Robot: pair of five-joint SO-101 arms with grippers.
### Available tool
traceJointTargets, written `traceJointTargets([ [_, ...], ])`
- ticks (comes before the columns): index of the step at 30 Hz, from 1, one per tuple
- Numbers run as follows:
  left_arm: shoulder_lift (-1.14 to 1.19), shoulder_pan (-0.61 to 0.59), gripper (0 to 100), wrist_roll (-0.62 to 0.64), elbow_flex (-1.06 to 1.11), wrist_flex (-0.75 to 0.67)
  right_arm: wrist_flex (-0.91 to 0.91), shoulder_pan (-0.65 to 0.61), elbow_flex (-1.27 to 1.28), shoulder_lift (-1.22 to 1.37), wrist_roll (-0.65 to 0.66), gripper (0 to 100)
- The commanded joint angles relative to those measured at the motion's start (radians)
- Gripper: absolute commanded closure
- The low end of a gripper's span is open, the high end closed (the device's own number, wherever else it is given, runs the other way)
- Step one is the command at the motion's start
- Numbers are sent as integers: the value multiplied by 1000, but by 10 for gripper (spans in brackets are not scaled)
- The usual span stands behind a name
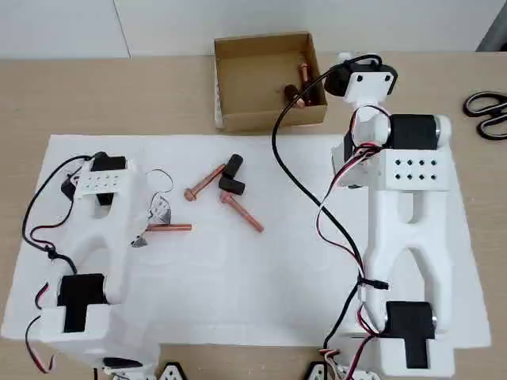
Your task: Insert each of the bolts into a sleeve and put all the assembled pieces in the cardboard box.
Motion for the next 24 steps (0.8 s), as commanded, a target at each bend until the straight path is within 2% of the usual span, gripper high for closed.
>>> traceJointTargets([
  [1, -3, 0, 818, 8, 15, -35, 4, 1, -49, -56, -5, 994],
  [7, -3, 2, 987, 6, 16, -35, 4, 1, -49, -56, -25, 994],
  [15, -14, 20, 994, -17, -1, -29, 4, 1, -49, -56, -25, 994],
  [19, -11, 87, 993, -187, -110, 71, 4, 1, -49, -56, -25, 994],
  [24, -5, 141, 994, -531, -272, 167, 5, 1, -49, -56, -25, 994],
])
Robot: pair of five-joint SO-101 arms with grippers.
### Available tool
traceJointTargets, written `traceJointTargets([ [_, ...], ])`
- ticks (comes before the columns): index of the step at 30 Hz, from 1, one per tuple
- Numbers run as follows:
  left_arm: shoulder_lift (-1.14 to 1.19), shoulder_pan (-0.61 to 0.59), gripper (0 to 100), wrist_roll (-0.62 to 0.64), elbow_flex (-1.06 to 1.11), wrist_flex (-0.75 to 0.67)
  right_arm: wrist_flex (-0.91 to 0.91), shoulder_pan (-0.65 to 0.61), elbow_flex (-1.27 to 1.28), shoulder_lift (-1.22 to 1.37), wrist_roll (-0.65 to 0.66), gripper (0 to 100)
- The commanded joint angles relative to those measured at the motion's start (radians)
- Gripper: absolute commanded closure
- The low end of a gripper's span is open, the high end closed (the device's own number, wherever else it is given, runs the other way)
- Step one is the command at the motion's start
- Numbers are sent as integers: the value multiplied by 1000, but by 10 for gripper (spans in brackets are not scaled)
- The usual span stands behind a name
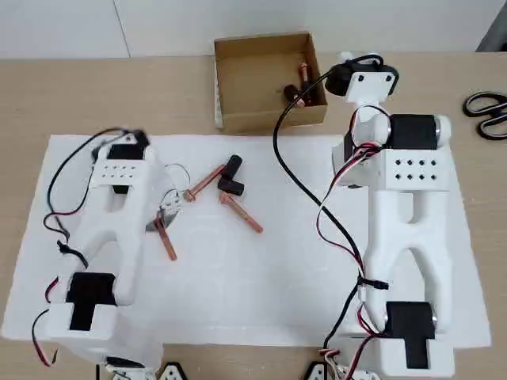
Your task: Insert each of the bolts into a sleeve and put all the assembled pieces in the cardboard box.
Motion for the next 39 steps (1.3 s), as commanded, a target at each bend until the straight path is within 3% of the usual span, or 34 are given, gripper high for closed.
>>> traceJointTargets([
  [1, -5, 28, 994, -216, -108, 41, 5, 1, -49, -56, -9, 994],
  [8, -5, 18, 994, -407, -39, -141, 5, 1, -49, -56, -9, 994],
  [13, -5, 12, 992, -644, -10, -153, 5, 1, -49, -58, -9, 994],
  [20, -5, 12, 930, -647, 53, -238, 5, -12, -49, -58, -11, 994],
  [39, 8, 12, 930, -644, 168, -377, 5, -21, -49, -58, -23, 994],
])
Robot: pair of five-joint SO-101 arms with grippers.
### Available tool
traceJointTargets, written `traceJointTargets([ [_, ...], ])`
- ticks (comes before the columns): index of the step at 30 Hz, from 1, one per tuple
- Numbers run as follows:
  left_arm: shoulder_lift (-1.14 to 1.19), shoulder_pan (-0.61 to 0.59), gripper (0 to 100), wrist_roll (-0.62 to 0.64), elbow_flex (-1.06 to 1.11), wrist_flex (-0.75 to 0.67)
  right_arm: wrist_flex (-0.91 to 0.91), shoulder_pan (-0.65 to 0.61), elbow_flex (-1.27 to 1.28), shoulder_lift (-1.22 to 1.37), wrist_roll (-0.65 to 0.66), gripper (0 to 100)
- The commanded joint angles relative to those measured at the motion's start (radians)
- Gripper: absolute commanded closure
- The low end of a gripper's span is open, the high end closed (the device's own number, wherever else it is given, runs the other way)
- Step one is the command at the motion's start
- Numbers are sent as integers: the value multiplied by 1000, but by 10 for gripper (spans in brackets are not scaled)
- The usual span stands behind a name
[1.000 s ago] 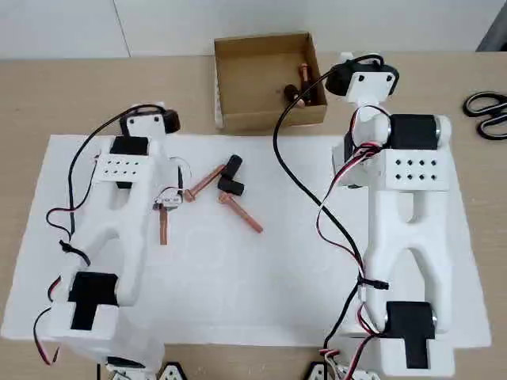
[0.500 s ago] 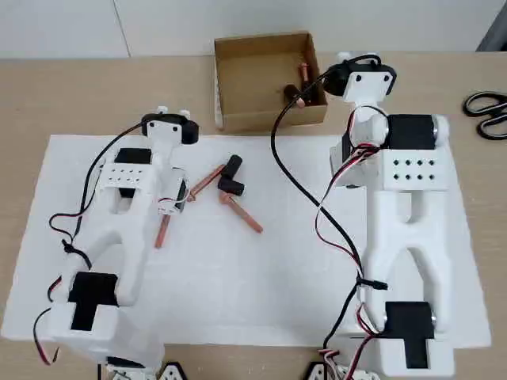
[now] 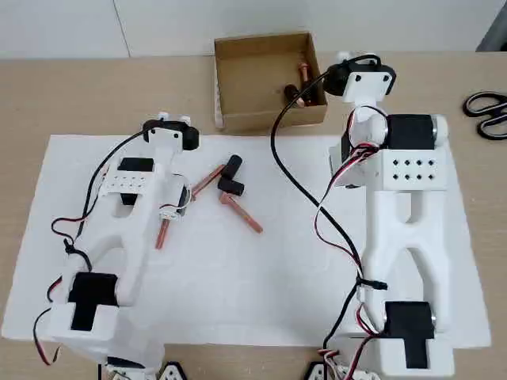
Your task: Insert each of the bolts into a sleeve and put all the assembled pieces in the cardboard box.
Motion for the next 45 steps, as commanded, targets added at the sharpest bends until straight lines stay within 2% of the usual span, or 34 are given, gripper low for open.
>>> traceJointTargets([
  [1, 21, -5, 930, -2, -2, -15, 5, -8, -49, -58, -14, 994],
  [5, 118, -5, 945, 2, -28, -12, 5, -8, -49, -58, -14, 994],
  [8, 129, -6, 997, 25, -68, 15, 5, -7, -49, -58, -14, 994],
  [11, 127, -5, 994, 37, -107, 37, 5, -7, -49, -58, -12, 994],
  [22, 127, -8, 994, 37, -503, 374, 4, -1, -55, -73, -12, 993],
  [26, 127, -28, 994, 29, -587, 451, 1, -1, -55, -214, -12, 992],
  [34, 126, -161, 994, -3, -642, 517, -47, 1, -11, -565, -11, 992],
  [40, 126, -164, 994, -5, -742, 634, -45, 1, 146, -667, -9, 995],
  [45, 106, -146, 994, 2, -762, 643, -45, 25, 304, -754, 20, 995],
])
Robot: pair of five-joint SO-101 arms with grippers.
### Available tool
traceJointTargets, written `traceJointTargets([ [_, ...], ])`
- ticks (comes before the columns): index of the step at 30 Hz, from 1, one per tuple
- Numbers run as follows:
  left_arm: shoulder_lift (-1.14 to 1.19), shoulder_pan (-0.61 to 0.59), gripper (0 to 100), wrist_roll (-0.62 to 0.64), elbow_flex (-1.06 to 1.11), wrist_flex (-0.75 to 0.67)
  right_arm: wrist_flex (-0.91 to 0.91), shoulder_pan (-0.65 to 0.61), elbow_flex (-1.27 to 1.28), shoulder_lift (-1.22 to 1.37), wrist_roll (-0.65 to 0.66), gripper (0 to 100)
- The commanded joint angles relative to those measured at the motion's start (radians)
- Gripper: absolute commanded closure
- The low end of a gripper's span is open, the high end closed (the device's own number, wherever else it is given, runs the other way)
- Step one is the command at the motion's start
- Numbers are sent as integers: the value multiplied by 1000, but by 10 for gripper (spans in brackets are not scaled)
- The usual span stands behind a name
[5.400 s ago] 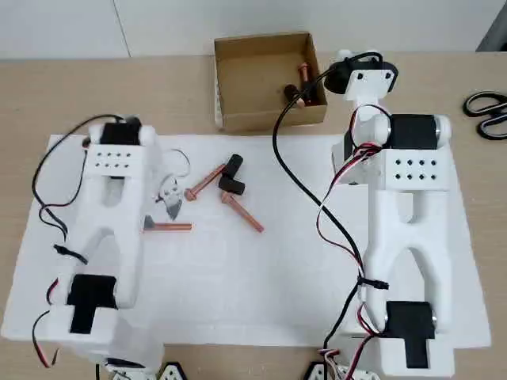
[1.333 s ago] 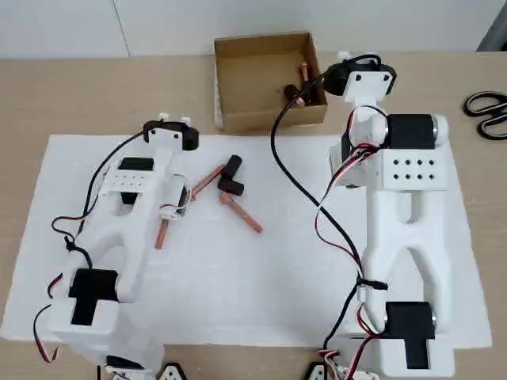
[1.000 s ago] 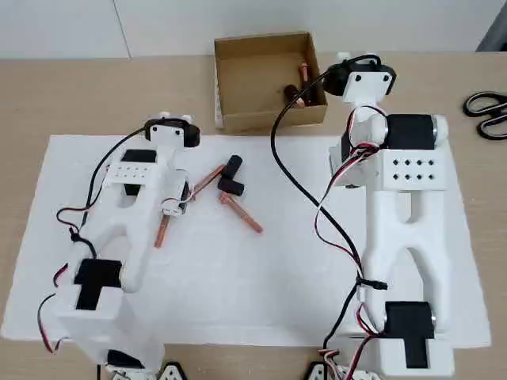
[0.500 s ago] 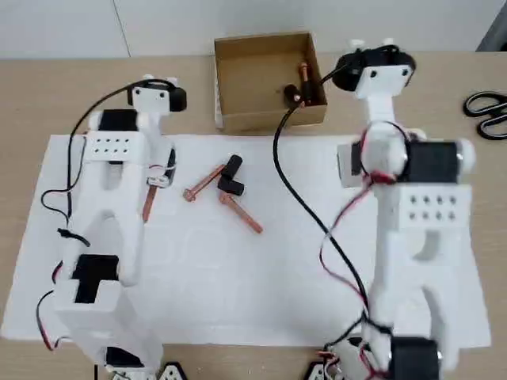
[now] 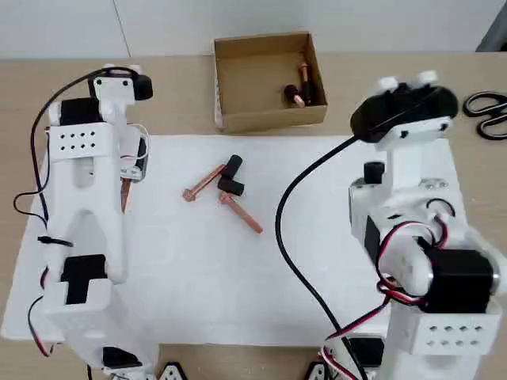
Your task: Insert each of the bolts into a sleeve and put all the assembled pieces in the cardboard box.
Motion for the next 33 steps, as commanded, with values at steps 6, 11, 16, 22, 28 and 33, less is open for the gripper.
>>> traceJointTargets([
  [6, -184, 21, 994, -2, 45, 23, -18, 19, 94, -232, 155, 995],
  [11, -278, 21, 994, -5, 53, 23, -68, 16, 190, -360, 140, 993],
  [16, -330, 20, 994, -3, 53, 23, -263, 16, 413, -561, -34, 992],
  [22, -427, 21, 994, 51, 53, 23, -479, 18, 793, -872, -57, 992],
  [28, -474, 106, 994, 239, 53, 21, -677, 16, 1076, -1013, -54, 994],
  [33, -480, 265, 994, 364, 50, 5, -805, 10, 1149, -993, -54, 995],
])
